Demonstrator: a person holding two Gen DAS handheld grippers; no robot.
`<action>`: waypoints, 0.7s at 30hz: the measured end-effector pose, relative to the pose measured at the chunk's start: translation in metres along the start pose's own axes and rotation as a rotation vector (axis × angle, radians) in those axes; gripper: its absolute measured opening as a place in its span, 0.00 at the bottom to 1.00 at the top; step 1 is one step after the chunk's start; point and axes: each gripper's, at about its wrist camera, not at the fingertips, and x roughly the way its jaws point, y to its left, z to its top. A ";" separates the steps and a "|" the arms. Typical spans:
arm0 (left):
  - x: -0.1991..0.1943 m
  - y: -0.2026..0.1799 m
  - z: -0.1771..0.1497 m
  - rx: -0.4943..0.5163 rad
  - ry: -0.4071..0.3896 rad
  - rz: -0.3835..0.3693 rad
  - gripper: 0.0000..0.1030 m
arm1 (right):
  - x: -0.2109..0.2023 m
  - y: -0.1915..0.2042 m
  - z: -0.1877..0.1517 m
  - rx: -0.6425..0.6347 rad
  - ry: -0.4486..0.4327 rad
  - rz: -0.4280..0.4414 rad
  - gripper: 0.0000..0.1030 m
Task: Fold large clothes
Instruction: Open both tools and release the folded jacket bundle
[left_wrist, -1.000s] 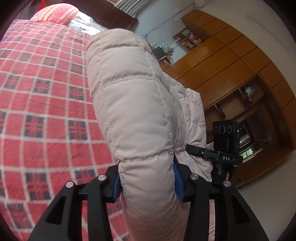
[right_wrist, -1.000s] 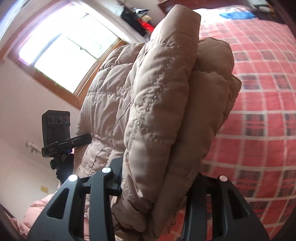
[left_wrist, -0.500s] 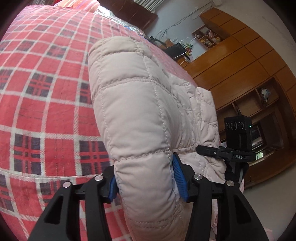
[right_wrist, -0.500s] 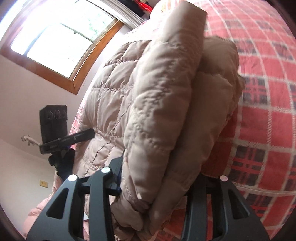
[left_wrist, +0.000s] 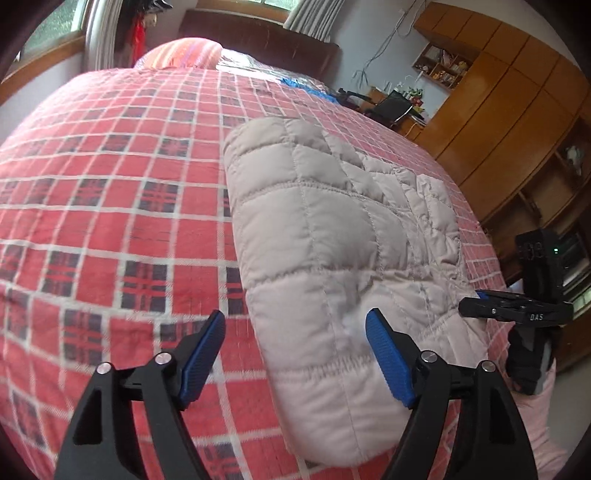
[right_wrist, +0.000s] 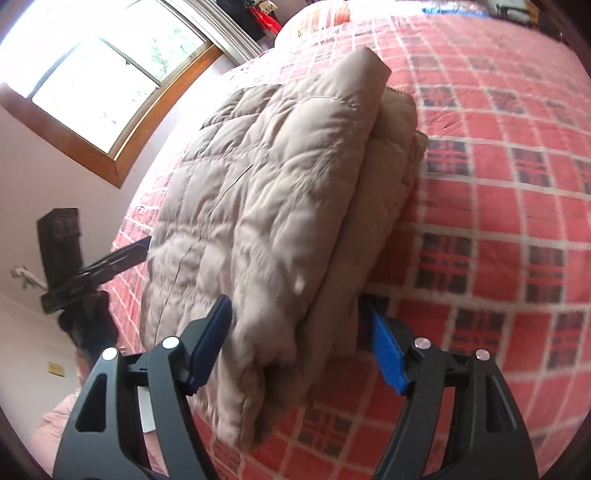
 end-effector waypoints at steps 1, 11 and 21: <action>-0.005 -0.005 -0.005 0.003 -0.003 0.012 0.76 | -0.002 0.004 -0.005 -0.007 -0.006 -0.013 0.70; -0.023 -0.032 -0.042 0.061 -0.045 0.161 0.76 | -0.001 0.034 -0.046 -0.045 -0.015 -0.068 0.71; -0.009 -0.029 -0.060 0.082 -0.034 0.222 0.77 | 0.023 0.019 -0.064 0.007 0.007 -0.079 0.71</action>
